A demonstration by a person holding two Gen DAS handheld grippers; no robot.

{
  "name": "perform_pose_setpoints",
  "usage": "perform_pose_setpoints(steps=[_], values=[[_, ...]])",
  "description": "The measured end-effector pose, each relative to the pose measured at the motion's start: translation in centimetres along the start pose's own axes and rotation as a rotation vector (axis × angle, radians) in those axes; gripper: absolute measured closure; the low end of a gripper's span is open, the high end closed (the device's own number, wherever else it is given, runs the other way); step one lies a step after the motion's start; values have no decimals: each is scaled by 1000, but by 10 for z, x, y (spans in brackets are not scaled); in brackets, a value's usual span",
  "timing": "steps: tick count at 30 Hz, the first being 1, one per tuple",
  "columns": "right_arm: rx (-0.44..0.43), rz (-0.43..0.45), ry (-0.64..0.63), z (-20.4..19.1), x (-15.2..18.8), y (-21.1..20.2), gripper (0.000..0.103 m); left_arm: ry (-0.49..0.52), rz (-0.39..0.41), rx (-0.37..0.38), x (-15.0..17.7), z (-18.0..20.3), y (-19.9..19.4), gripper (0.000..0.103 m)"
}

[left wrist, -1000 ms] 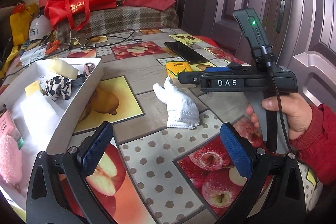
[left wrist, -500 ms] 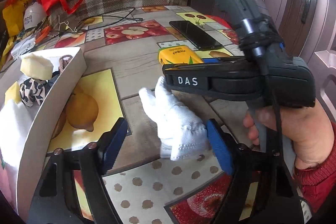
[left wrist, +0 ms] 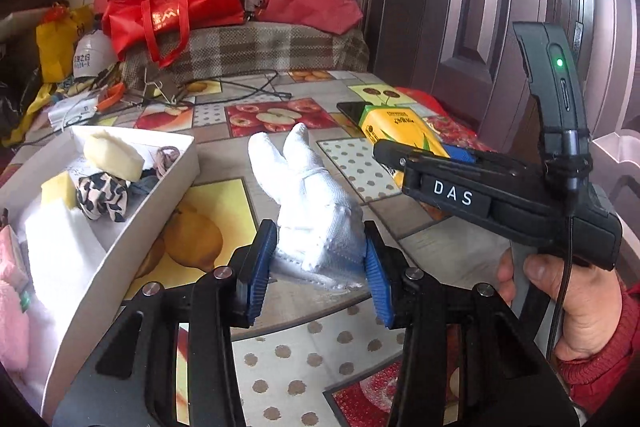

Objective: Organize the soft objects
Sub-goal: 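Grasp the white glove with the left tool while the right tool grasps the yellow tissue packet, then carry the white glove and yellow tissue packet over the white tray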

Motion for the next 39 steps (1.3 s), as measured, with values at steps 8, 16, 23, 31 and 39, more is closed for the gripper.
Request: perform_pose_setpoints(steps=[8,16,23,31,39], values=[[28,148,-70,-15,6,-37,53,72,157,-46,1,9,-32,61],[53,215,-112,-29,11,-53,53,76,201,-65,6,-5,-53,61],[11,219,-131,-50,15,-55,53,58,212,-115,14,-31,-67,60],[-38,227,-153,-79,16,-53,53,53,219,-192,18,-71,-79,60],[-110,199,-185,-123,15,-34,53,-21,213,-311,26,-139,-96,60]])
Point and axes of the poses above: each gripper's, at about its wrist camera, not at the fingertips, and y roughly the way its jaws point, z to its right, x to its underside, the point moved 2 cm from there along y, roughly the way its jaws point, and after that the axes turned 2 degrees about z, right-handed, at the moved point
